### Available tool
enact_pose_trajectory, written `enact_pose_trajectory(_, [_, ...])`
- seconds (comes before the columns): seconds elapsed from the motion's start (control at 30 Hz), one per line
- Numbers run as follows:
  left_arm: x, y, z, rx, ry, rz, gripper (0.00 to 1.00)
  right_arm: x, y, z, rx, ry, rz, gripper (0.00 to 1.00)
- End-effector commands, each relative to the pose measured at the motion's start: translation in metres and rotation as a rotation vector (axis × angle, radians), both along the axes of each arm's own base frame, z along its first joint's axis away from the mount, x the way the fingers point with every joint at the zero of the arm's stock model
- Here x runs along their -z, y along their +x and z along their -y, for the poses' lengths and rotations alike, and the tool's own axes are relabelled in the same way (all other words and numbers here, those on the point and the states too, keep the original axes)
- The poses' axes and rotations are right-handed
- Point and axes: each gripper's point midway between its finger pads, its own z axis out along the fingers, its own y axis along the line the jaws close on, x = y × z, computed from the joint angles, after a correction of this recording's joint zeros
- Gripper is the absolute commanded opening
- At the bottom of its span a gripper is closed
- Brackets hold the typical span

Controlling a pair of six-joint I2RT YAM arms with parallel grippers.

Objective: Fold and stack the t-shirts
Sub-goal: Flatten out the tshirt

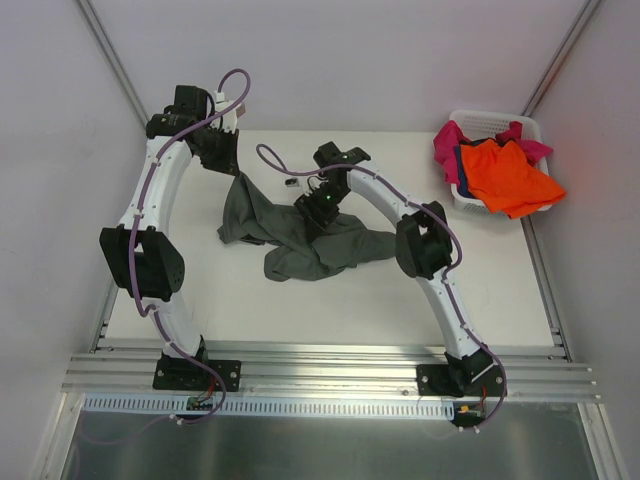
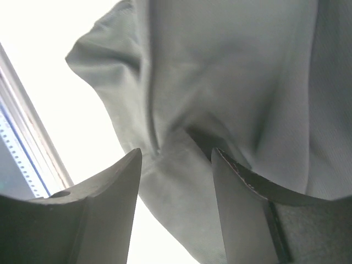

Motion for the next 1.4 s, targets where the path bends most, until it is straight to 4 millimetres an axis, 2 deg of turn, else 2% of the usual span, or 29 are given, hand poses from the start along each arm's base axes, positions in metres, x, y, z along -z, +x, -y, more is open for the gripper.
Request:
enact_pose_trajectory(0.0, [-0.012,-0.006,0.002,-0.001,0.0,0.021,0.0,-0.041,-0.007,-0.02,-0.042,0.116,0.024,0.57])
enact_pose_trajectory(0.33, [-0.012,-0.005,0.001,-0.005,0.008,0.025,0.0,-0.017,-0.004,-0.014,-0.041,0.049,0.029,0.57])
enact_pose_trajectory(0.73, [-0.012,-0.003,0.004,-0.003,-0.005,0.023,0.0,0.016,0.011,-0.001,0.0,-0.1,0.097,0.56])
enact_pose_trajectory(0.8, [-0.011,-0.003,0.004,-0.004,-0.006,0.019,0.0,0.018,0.012,0.0,0.003,-0.111,0.104,0.53])
enact_pose_trajectory(0.9, [-0.011,-0.003,0.005,-0.002,-0.007,0.019,0.0,0.017,0.017,-0.001,0.017,-0.12,0.133,0.3])
enact_pose_trajectory(0.93, [-0.011,-0.004,0.006,0.0,-0.008,0.019,0.0,0.014,0.02,0.0,0.025,-0.119,0.144,0.17])
enact_pose_trajectory(1.03, [-0.011,-0.004,0.006,0.0,-0.008,0.019,0.0,0.0,0.032,0.004,0.055,-0.128,0.213,0.01])
enact_pose_trajectory(1.13, [-0.013,-0.002,0.006,0.003,-0.01,0.025,0.0,-0.013,0.048,0.017,0.099,-0.15,0.276,0.01])
enact_pose_trajectory(1.17, [-0.014,-0.001,0.006,0.004,-0.013,0.03,0.0,-0.03,0.059,0.027,0.135,-0.153,0.319,0.01])
enact_pose_trajectory(1.23, [-0.019,0.002,0.008,0.006,-0.02,0.042,0.0,-0.051,0.074,0.04,0.18,-0.149,0.379,0.01])
enact_pose_trajectory(1.27, [-0.021,0.003,0.008,0.008,-0.023,0.048,0.0,-0.077,0.08,0.048,0.208,-0.129,0.433,0.01])
enact_pose_trajectory(1.37, [-0.033,0.01,0.013,0.023,-0.045,0.08,0.0,-0.124,0.111,0.089,0.322,-0.15,0.577,0.01])
